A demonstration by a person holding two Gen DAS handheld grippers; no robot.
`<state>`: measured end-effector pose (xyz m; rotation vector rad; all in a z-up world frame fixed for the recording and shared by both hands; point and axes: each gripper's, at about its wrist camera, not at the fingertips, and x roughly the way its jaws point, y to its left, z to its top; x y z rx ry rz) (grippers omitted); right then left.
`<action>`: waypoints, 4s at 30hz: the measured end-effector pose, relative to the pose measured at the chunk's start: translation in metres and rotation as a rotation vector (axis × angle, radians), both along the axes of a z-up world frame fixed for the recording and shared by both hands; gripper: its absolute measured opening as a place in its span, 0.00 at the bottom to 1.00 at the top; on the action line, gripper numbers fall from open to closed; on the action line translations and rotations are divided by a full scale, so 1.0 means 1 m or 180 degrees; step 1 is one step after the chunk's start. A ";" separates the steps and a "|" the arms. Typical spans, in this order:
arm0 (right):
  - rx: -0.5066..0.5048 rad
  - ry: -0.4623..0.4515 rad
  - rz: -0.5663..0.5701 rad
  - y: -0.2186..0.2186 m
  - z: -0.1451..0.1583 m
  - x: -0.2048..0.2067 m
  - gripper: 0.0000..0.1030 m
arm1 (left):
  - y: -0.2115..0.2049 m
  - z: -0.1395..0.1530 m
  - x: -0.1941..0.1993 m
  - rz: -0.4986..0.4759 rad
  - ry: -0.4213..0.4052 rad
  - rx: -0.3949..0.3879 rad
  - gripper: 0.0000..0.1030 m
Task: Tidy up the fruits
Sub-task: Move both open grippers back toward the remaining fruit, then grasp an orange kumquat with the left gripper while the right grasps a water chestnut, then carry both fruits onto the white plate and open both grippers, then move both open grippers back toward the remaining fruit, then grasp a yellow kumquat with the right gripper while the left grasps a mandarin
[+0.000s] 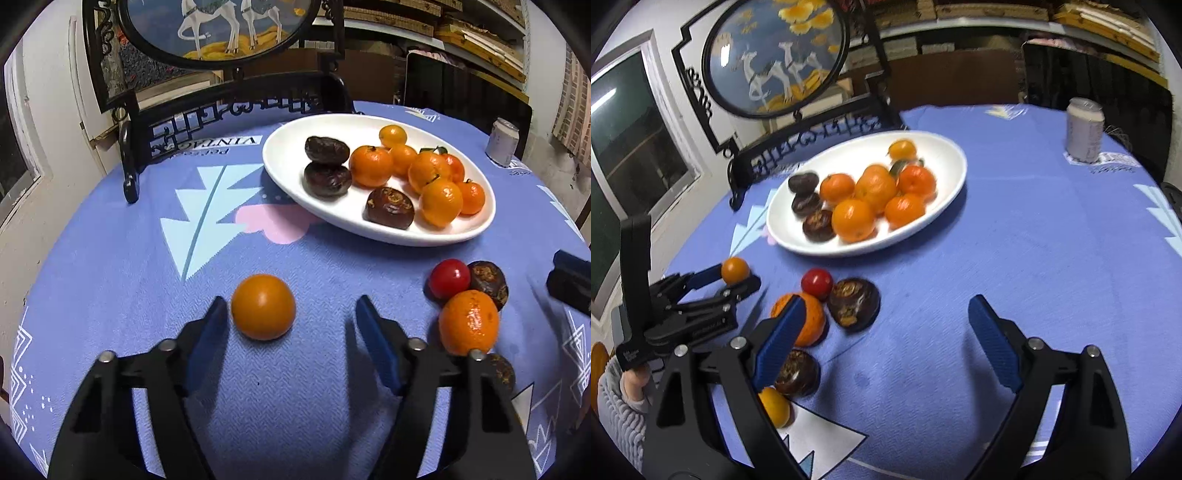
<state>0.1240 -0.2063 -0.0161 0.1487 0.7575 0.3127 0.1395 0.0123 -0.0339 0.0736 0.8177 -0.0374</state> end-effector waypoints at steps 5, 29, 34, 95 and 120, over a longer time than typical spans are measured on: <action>-0.0105 0.0182 0.0089 0.009 -0.015 0.009 0.57 | 0.001 -0.004 0.003 -0.0003 0.0074 -0.0030 0.59; -0.0367 0.0136 0.0336 0.042 -0.029 0.032 0.62 | 0.004 -0.008 0.006 0.0013 0.0172 -0.0112 0.59; -0.0517 0.0106 0.0413 0.051 -0.029 0.025 0.38 | 0.012 -0.007 0.007 0.0055 0.0160 -0.0230 0.38; -0.0017 -0.0192 0.0454 0.031 0.004 -0.063 0.84 | 0.008 0.032 -0.016 0.0440 -0.0450 -0.0070 0.64; -0.0485 0.0089 0.0862 0.080 -0.032 -0.068 0.53 | 0.001 0.028 -0.012 0.0370 -0.0348 0.0002 0.65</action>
